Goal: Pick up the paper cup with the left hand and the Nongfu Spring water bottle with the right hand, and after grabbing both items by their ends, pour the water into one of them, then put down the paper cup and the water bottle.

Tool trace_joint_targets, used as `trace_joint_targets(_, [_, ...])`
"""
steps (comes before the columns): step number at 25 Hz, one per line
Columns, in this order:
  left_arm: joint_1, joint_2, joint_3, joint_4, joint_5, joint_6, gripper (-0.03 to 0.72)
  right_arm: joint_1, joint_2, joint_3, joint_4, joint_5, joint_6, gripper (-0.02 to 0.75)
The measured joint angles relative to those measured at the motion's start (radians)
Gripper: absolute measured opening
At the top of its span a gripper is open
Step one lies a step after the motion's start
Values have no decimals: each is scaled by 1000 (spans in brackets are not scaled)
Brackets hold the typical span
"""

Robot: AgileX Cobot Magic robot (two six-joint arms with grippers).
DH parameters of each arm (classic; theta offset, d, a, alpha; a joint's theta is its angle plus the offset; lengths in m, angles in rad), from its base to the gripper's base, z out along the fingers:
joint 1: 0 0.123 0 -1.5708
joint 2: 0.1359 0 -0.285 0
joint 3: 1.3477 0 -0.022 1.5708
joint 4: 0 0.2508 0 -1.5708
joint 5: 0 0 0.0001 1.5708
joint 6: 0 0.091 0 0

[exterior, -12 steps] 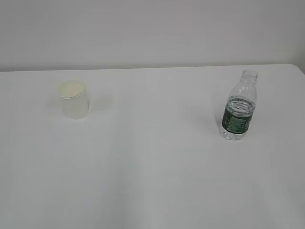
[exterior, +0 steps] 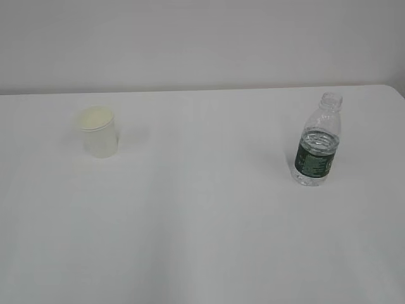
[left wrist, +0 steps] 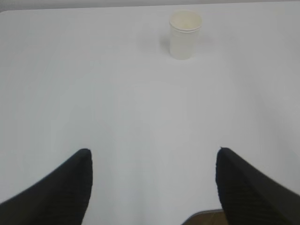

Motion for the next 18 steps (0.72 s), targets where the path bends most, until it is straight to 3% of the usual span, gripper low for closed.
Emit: trace_joint_targets(18, [0,0,0,0,0,0,588,0,0,0,0,0,0,533])
